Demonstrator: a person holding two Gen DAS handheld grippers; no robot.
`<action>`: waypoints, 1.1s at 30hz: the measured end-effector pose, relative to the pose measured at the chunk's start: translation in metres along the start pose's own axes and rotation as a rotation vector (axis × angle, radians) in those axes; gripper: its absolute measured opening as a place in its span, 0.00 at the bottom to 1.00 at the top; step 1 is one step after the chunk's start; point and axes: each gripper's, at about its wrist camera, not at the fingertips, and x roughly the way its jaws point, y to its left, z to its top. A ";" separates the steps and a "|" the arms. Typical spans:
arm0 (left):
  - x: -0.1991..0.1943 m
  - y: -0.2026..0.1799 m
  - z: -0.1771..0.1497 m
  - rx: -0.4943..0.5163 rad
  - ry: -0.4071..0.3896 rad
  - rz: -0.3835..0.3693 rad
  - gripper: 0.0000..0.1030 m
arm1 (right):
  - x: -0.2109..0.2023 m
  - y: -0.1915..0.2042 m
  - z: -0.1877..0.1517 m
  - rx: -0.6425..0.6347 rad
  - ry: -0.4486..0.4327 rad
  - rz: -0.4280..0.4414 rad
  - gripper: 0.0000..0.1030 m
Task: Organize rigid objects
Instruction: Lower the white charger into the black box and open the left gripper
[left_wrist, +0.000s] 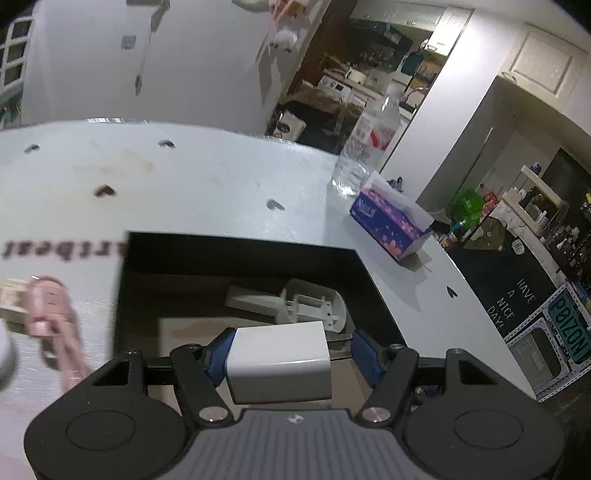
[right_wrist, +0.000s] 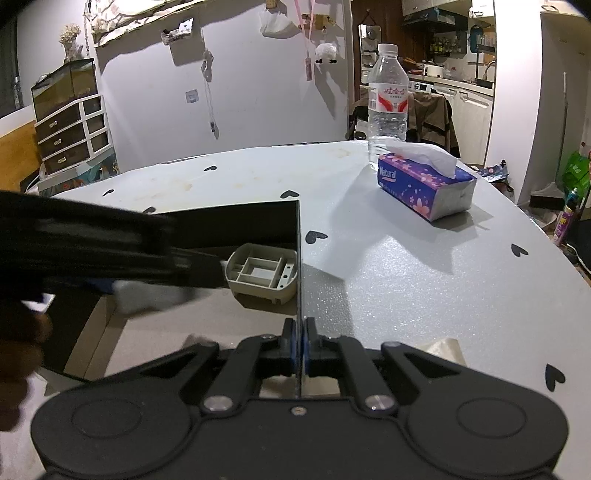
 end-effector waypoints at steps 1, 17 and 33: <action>0.006 -0.001 0.000 -0.012 0.013 -0.007 0.65 | 0.000 0.000 0.000 0.001 0.000 0.001 0.05; 0.050 -0.009 0.003 -0.120 0.060 -0.076 0.74 | 0.000 -0.002 0.000 0.005 0.000 0.014 0.05; 0.020 -0.008 -0.001 -0.105 0.056 -0.102 0.83 | 0.002 -0.003 -0.001 0.009 0.002 0.019 0.06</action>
